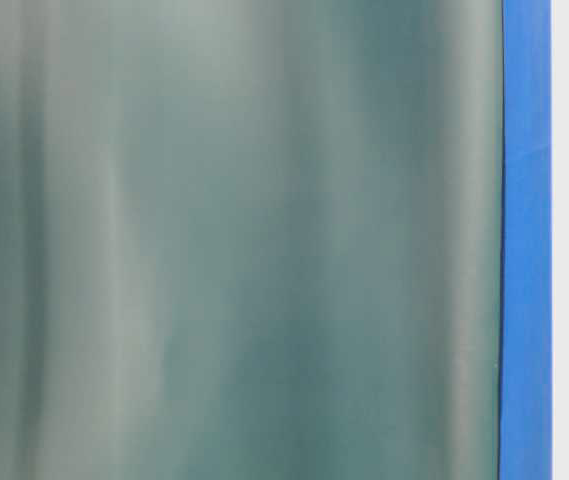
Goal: Touch the tip of the soldering iron to the tip of the solder at the mark.
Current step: 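Move both grippers down toward the yellow wire and soldering iron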
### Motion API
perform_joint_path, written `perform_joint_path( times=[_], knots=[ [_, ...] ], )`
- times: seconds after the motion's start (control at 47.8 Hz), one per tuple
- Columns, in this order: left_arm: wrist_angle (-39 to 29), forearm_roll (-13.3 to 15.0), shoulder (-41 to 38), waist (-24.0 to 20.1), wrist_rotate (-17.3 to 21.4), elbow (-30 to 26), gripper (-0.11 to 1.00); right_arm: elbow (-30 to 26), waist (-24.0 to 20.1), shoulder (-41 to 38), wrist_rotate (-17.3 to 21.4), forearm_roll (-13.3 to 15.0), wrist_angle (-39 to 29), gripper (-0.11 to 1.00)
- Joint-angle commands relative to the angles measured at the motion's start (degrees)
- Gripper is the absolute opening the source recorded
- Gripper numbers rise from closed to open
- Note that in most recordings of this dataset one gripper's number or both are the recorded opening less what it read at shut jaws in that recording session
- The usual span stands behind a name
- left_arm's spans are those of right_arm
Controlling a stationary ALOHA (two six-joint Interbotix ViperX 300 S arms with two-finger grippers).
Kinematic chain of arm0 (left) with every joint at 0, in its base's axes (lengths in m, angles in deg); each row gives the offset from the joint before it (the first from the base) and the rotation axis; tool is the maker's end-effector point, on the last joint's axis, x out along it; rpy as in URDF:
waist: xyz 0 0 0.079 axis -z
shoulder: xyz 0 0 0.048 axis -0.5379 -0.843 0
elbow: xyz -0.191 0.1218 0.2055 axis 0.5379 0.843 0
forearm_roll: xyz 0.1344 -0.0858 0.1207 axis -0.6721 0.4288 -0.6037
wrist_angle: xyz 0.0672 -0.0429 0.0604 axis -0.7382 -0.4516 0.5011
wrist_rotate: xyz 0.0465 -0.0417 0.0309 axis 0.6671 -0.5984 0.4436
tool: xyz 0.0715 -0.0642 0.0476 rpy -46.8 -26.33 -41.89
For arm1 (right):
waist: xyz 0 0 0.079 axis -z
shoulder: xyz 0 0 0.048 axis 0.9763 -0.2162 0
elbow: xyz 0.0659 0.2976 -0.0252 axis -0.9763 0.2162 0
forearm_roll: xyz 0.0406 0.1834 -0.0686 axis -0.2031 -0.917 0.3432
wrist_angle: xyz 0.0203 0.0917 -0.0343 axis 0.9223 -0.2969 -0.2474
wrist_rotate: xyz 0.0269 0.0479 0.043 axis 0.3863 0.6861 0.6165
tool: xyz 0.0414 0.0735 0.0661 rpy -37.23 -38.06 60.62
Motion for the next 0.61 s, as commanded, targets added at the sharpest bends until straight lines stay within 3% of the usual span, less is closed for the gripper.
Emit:
perform_joint_path(
  times=[0.0, 0.126, 0.398, 0.502, 0.586],
  knots=[
    [0.00, 0.00, -0.79, 2.29, -0.53, -1.49, 0.02, -1.41, -0.70, -0.53, 0.79, -0.35, 0.35, 0.00],
    [0.00, 0.00, -0.97, 4.39, -0.62, -1.41, 0.02, -3.16, -2.90, -1.05, 2.02, -0.44, -2.37, -0.06],
    [0.09, 0.00, -5.19, 11.95, -0.70, 0.09, 0.02, -3.08, -8.88, -5.54, 6.42, -0.44, -5.19, -0.05],
    [0.35, 0.00, -8.70, 15.47, -0.70, 0.09, 0.02, -2.99, -11.78, -8.35, 8.79, -0.44, -5.10, 0.03],
    [1.14, 0.09, -10.99, 17.67, -0.88, 0.09, 0.07, -2.81, -14.41, -10.90, 10.28, -0.44, -5.10, 0.19]
  ],
)
